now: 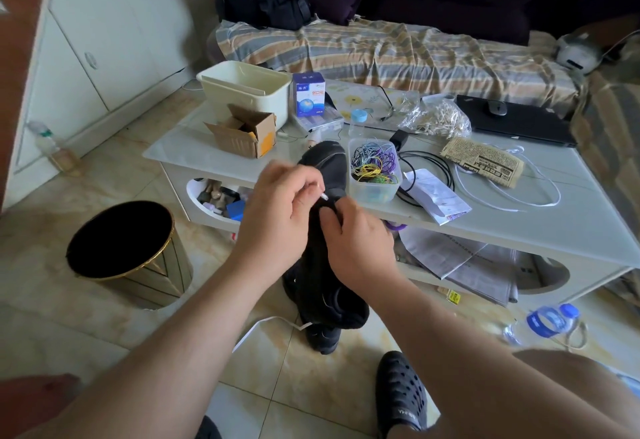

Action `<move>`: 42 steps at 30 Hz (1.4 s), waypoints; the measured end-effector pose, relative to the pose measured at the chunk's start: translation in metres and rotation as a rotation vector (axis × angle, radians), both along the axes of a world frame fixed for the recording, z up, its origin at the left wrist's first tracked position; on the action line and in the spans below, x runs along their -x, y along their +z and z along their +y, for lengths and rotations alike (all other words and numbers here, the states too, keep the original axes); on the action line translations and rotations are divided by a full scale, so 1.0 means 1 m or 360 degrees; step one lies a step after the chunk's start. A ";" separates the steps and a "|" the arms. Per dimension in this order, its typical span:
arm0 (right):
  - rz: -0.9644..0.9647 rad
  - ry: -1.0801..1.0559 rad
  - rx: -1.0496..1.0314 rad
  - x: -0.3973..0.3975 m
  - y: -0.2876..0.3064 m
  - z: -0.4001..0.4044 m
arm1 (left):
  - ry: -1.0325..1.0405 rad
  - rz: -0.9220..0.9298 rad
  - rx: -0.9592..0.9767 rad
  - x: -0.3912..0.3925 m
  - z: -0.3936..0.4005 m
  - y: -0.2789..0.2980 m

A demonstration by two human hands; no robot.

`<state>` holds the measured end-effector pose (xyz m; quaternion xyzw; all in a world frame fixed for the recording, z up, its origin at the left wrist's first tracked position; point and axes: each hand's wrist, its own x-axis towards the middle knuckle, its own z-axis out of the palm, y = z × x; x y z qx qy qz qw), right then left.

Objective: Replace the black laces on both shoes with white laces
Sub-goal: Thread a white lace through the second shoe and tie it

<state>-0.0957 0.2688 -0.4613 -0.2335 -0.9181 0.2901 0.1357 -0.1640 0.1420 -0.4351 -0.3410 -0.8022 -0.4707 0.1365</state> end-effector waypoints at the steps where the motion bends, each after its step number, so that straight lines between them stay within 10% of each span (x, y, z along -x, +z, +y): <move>1: -0.0035 -0.0031 0.0143 0.002 -0.004 0.002 | -0.0007 -0.0031 -0.0124 -0.001 0.001 0.006; 7: -0.0226 -0.0261 0.0381 0.003 -0.037 0.029 | -0.0022 -0.0876 -0.1035 0.003 -0.006 0.047; 14: -0.0048 -0.0139 0.0046 0.000 -0.034 0.040 | 0.0037 -0.0657 0.0927 0.011 -0.019 -0.008; 25: 0.0594 0.0261 -0.0748 -0.001 -0.037 0.016 | 0.0123 -0.0364 0.0917 -0.001 -0.001 -0.019; 31: 0.0472 0.0152 -0.0736 0.001 -0.039 0.021 | -0.0055 -0.0523 0.0468 -0.004 -0.001 -0.015; 42: -0.0294 -0.0033 -0.0306 -0.008 -0.064 0.054 | 0.0077 -0.0899 -0.1347 -0.004 -0.020 0.082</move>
